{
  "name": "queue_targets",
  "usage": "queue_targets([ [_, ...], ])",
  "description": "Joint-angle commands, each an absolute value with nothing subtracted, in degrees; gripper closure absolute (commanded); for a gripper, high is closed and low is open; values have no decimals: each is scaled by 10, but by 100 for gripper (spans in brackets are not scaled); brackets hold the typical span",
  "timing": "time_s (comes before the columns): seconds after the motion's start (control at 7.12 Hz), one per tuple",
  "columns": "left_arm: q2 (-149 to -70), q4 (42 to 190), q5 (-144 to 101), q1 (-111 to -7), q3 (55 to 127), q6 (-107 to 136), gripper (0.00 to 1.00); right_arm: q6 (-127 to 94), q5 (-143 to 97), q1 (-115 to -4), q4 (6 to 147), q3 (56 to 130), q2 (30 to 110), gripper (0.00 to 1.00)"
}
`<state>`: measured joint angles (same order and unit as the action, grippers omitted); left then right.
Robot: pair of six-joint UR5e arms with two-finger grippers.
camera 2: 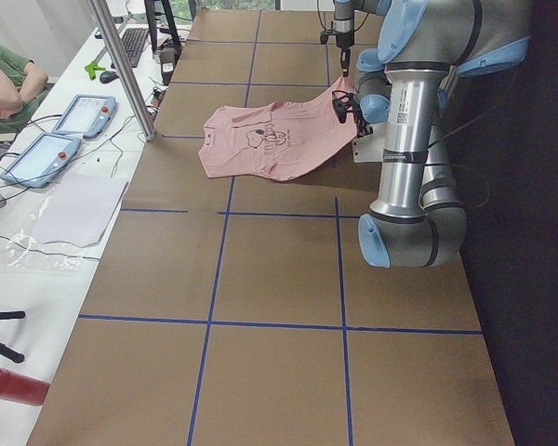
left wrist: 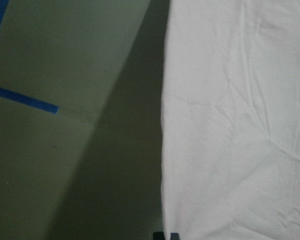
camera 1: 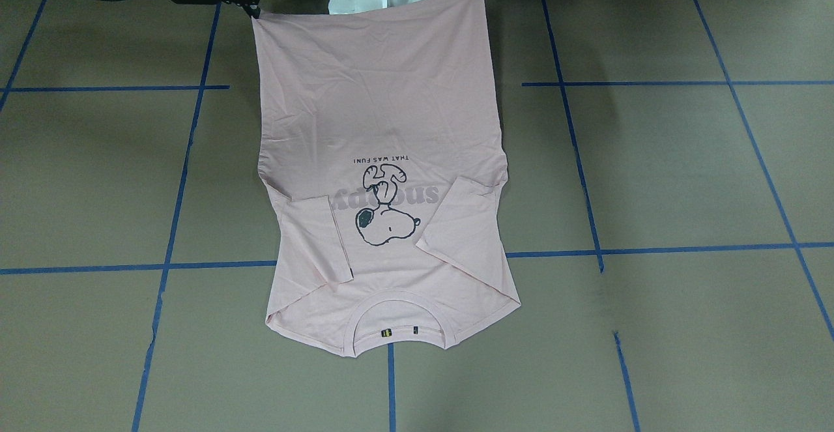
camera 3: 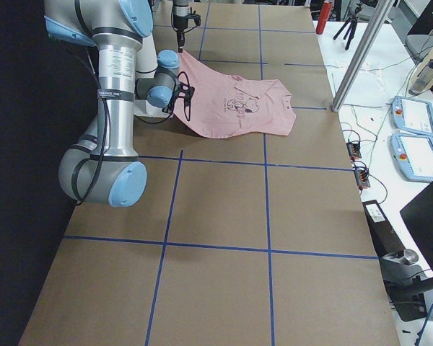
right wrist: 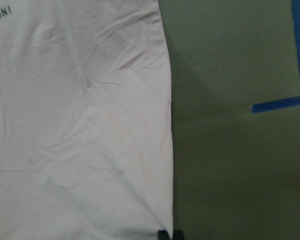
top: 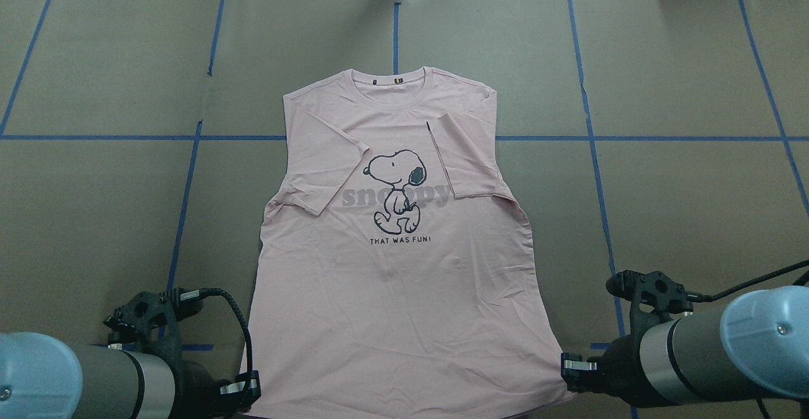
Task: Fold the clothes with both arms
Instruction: 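Lift the hem with both grippers and fold it toward the collar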
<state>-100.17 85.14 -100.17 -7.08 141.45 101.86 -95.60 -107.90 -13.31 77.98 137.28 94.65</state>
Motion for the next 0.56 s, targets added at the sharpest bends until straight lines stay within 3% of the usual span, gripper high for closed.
queue_targets([
  [0.0, -1020, 849, -1005, -122, 1401, 951, 100, -859, -1083, -233, 781, 1314, 872, 100],
  [0.42, -1097, 853, -1012, -274, 1285, 827, 100, -660, -1091, -382, 784, 1169, 748, 100],
])
